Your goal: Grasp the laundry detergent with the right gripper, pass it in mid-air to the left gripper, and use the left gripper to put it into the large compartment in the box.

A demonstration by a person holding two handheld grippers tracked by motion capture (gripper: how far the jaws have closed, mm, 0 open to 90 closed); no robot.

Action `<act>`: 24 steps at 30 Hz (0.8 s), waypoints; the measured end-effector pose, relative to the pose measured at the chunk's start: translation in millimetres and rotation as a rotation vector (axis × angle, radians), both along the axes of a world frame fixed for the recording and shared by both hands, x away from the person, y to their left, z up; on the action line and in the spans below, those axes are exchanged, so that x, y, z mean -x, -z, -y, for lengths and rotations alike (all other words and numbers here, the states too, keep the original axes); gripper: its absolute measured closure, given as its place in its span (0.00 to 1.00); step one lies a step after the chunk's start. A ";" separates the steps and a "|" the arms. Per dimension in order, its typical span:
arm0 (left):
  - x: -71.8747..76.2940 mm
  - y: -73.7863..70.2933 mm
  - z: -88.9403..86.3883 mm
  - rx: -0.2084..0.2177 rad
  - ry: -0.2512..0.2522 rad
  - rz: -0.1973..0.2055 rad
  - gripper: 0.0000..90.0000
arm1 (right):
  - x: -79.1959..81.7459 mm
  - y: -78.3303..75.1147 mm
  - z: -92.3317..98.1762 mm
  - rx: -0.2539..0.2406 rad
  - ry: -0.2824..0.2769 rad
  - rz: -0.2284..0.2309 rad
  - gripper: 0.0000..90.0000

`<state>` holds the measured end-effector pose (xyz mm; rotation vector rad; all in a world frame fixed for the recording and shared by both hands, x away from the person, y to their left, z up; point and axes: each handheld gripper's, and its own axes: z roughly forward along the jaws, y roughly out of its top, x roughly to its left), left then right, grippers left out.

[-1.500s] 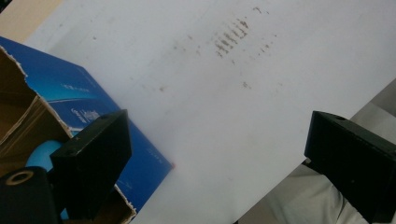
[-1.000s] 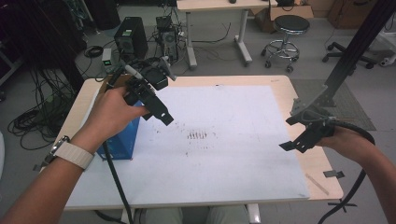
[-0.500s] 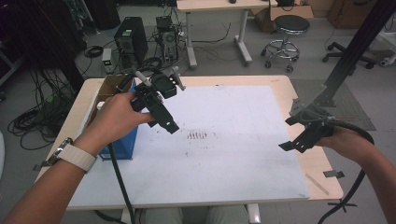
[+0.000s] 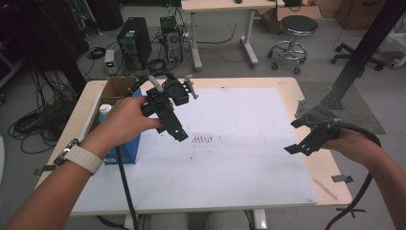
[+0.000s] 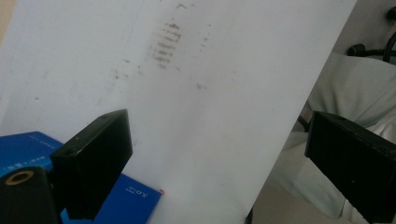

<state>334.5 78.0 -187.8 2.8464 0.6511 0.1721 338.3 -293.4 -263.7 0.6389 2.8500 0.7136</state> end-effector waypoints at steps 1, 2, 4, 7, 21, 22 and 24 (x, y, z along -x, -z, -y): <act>-0.3 0.8 1.5 -0.003 0.004 -0.003 0.09 | -0.2 0.0 0.1 0.001 0.000 0.000 0.08; -0.5 1.4 2.6 -0.007 0.007 -0.005 0.09 | -0.4 -0.1 0.3 0.002 0.000 -0.001 0.08; -1.0 2.4 3.8 -0.011 0.014 -0.013 0.09 | -0.4 -0.4 0.7 0.003 0.001 -0.001 0.08; -1.1 3.2 4.1 -0.019 0.021 -0.020 0.09 | 0.0 -1.5 1.1 0.004 0.001 0.000 0.09; 0.8 4.7 6.3 -0.042 0.040 -0.043 0.09 | 0.7 -3.7 -1.1 0.003 0.000 0.002 0.09; 0.9 4.8 6.0 -0.040 0.039 -0.042 0.09 | 0.6 -3.4 -0.8 0.005 0.001 0.001 0.09; 0.9 4.5 5.4 -0.042 0.039 -0.044 0.09 | 0.5 -3.3 -0.7 0.004 0.001 0.001 0.09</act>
